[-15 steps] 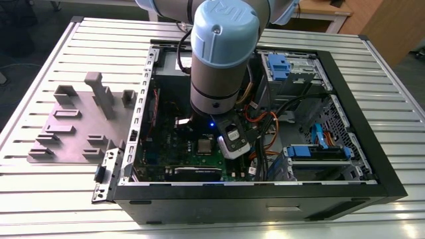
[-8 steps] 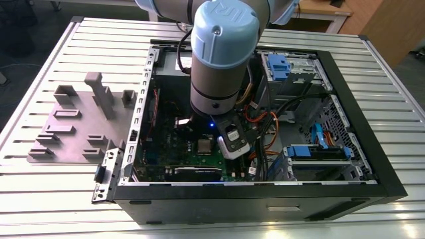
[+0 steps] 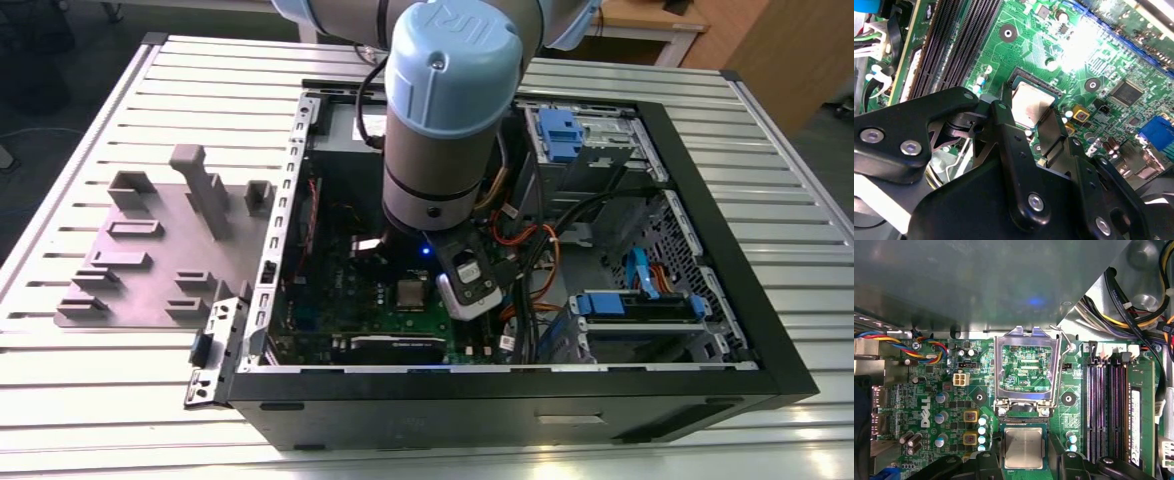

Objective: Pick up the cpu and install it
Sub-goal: 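Place the cpu into insertion slot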

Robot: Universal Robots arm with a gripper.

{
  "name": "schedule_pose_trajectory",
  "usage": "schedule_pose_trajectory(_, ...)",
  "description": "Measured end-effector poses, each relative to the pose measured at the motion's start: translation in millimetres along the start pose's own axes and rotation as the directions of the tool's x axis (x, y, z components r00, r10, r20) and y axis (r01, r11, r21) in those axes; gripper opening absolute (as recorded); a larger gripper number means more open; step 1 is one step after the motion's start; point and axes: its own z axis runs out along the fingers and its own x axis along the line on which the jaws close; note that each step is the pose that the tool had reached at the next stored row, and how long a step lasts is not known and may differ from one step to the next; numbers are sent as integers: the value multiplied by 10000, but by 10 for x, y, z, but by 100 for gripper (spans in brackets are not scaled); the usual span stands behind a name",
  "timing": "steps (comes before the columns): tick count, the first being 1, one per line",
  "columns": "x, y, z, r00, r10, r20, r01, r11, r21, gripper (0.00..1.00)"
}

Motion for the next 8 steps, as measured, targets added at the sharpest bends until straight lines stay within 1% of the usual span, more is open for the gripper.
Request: schedule_pose_trajectory(8, 0, -1, 25, 10000, 1, -8, -1, 10000, 1, 45)
